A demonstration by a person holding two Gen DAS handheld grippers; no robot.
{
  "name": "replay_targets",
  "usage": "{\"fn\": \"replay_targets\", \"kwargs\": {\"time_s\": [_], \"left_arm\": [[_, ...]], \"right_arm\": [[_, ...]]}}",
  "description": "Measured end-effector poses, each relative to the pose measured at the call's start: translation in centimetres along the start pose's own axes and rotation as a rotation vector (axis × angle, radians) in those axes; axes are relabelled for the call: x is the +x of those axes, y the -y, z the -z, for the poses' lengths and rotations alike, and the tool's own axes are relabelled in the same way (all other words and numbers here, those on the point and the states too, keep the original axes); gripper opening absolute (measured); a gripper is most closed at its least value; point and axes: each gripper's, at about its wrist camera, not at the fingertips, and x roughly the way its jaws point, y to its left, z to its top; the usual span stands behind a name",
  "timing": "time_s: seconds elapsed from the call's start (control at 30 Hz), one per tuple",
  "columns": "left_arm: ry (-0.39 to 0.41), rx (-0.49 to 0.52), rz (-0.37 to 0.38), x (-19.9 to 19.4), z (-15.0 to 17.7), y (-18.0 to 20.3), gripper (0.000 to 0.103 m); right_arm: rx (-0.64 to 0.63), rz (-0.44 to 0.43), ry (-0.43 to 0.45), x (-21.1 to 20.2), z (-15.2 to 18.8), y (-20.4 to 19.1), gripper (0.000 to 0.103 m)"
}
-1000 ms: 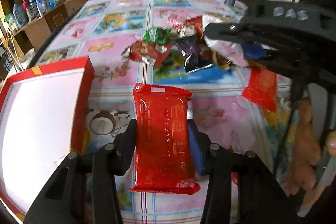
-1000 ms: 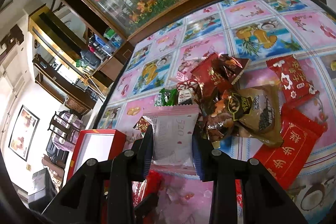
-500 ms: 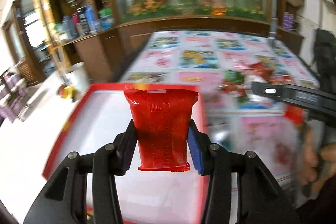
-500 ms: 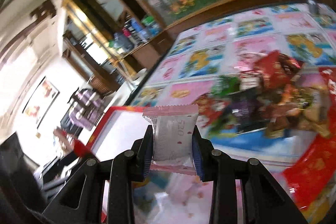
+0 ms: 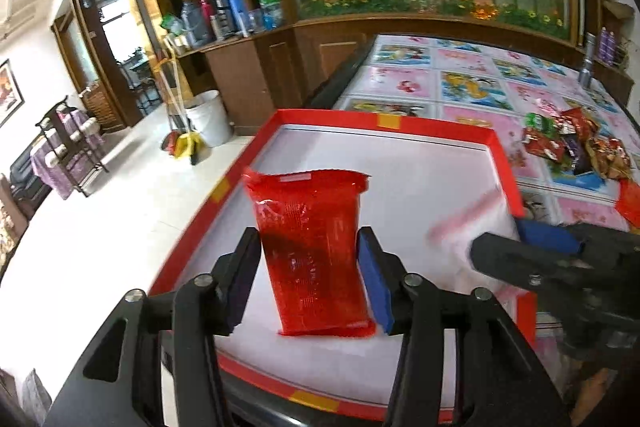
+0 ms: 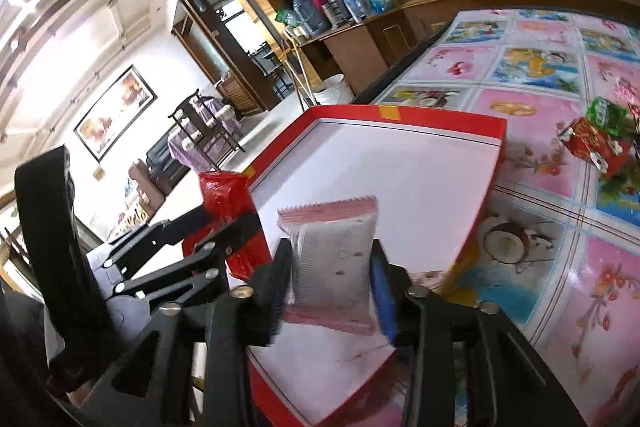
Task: Organize snacks
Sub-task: 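Lower the red packet into the box with left gripper while right drops the white packet in, then grasp a red gold-lettered packet with left gripper while right grasps another red gold-lettered packet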
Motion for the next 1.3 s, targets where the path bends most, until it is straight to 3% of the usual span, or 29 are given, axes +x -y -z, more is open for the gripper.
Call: {"fn": "replay_targets", "kwargs": {"time_s": [0.07, 0.13, 0.4, 0.67, 0.8, 0.9, 1.1, 1.2, 1.3], "left_arm": [[0.023, 0.008, -0.022, -0.5, 0.1, -0.3, 0.052], [0.040, 0.006, -0.023, -1.0, 0.0, -0.3, 0.058], [0.078, 0.069, 0.075, -2.8, -0.3, 3.2, 0.062], [0.069, 0.178, 0.186, -4.3, 0.0, 8.8, 0.069], [0.060, 0.232, 0.233, -5.0, 0.4, 11.3, 0.073], [0.055, 0.272, 0.244, -5.6, 0.9, 13.0, 0.073], [0.056, 0.336, 0.268, -6.9, 0.4, 15.5, 0.072], [0.051, 0.356, 0.301, -7.3, -0.6, 17.0, 0.072], [0.051, 0.390, 0.369, -7.5, -2.0, 19.5, 0.073]], "right_arm": [[-0.006, 0.013, 0.046, -1.0, 0.0, 0.0, 0.057], [0.031, 0.018, 0.098, -2.3, 0.1, 0.8, 0.059], [0.176, 0.144, 0.216, -9.1, 1.6, 7.0, 0.060], [0.320, 0.431, 0.338, -20.3, 4.2, 15.8, 0.067], [0.396, 0.574, 0.325, -23.8, 3.4, 20.6, 0.067], [0.454, 0.630, 0.266, -24.6, 1.2, 24.1, 0.067], [0.526, 0.631, 0.160, -20.3, -3.1, 29.3, 0.066], [0.534, 0.680, 0.123, -18.1, -3.9, 30.6, 0.063], [0.482, 0.739, 0.086, -16.9, -4.1, 30.5, 0.051]]}}
